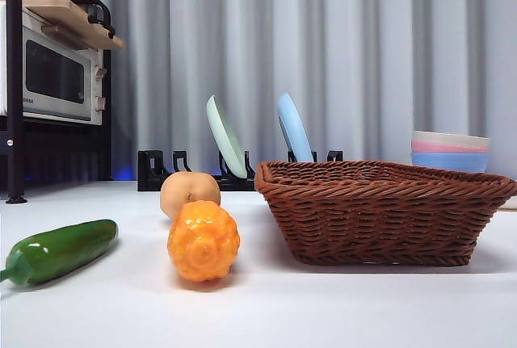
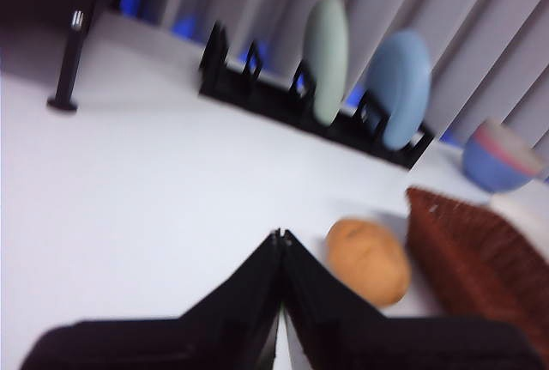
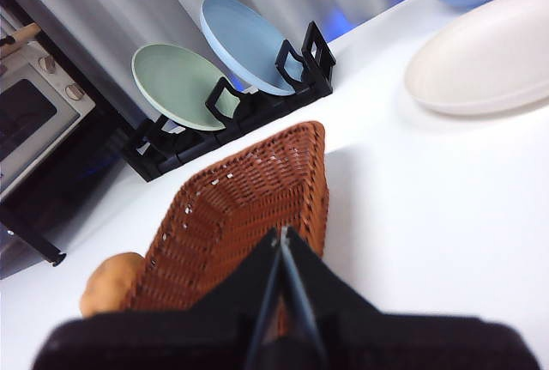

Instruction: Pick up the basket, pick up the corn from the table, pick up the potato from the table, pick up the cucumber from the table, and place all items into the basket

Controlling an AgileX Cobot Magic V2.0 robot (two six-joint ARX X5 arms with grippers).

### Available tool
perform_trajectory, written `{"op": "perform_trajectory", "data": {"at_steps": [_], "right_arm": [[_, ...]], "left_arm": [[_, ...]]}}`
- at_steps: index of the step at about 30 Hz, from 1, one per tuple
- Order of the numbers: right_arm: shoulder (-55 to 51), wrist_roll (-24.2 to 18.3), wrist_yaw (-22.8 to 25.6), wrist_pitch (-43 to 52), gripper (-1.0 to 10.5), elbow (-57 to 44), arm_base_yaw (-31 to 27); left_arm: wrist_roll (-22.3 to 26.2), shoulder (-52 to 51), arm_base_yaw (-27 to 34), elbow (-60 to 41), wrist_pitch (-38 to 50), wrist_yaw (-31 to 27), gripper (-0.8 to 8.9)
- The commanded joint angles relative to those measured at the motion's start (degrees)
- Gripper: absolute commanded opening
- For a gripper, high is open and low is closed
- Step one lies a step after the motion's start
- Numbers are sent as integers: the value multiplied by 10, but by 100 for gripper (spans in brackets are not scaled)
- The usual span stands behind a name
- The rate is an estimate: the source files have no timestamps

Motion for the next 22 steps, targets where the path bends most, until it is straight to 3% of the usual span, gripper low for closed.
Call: {"op": "perform_trajectory", "data": {"at_steps": [1, 8, 16, 22], "right_arm": [[45, -8, 0, 3, -16, 35, -1], [183, -70, -1, -25, -16, 155, -1], [344, -165, -2, -179, -16, 325, -1], [447, -239, -80, -285, 10, 417, -1]], "left_arm": [[19, 30, 1, 40, -11, 10, -6], [91, 151, 1, 167, -53, 62, -6], [164, 312, 1, 305, -145, 154, -5], [185, 415, 1, 370, -184, 229, 3]]}}
